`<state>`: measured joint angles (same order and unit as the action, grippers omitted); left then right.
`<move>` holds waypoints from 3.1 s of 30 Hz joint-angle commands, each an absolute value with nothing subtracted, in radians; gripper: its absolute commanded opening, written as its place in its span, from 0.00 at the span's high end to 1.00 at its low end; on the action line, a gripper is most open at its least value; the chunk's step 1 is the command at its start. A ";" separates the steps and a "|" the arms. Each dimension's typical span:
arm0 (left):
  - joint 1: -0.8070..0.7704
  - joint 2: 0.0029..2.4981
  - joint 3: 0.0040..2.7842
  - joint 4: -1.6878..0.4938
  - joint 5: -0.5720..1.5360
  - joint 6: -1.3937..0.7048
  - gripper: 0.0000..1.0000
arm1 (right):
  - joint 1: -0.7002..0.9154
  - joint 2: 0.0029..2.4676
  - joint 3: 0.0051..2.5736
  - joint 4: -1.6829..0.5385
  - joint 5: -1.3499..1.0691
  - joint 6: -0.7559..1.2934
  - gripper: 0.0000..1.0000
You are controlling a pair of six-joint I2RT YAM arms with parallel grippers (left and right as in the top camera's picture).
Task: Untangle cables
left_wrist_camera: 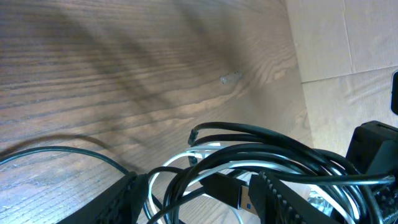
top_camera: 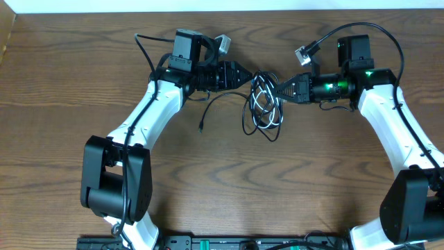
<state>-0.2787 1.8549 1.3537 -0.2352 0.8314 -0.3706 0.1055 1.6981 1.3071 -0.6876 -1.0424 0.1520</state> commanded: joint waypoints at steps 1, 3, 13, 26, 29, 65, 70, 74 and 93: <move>-0.283 1.842 1.362 -0.238 0.820 -0.376 0.43 | 0.102 1.692 1.328 -0.685 -1.076 0.136 0.99; -0.283 1.842 1.362 -0.236 0.823 -0.376 0.43 | 0.102 1.692 1.328 -0.685 -1.076 0.136 0.99; -0.263 1.842 1.363 -0.210 0.955 -0.374 0.42 | 0.102 1.692 1.328 -0.685 -1.076 0.133 0.99; -0.285 1.843 1.361 -0.278 0.862 -0.348 0.42 | 0.102 1.692 1.328 -0.688 -1.076 0.133 0.99; -0.285 1.843 1.361 -0.270 0.863 -0.349 0.42 | 0.102 1.692 1.328 -0.688 -1.076 0.133 0.99; -0.418 1.876 1.357 -0.412 0.430 -0.292 0.42 | 0.102 1.692 1.328 -0.691 -1.076 0.133 0.99; -0.421 1.880 1.342 -0.411 0.342 -0.292 0.42 | 0.102 1.692 1.328 -0.691 -1.076 0.133 0.99; -0.439 1.913 1.342 -0.410 0.342 -0.292 0.41 | 0.102 1.692 1.328 -0.691 -1.076 0.133 0.99; -0.345 1.775 1.348 -0.535 0.316 -0.232 0.29 | 0.150 1.786 1.327 -0.634 -0.439 0.153 0.96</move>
<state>-0.3450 1.7802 1.3495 -0.5198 0.3439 -0.2527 0.1364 1.7248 1.3079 -0.6613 -0.5755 0.1490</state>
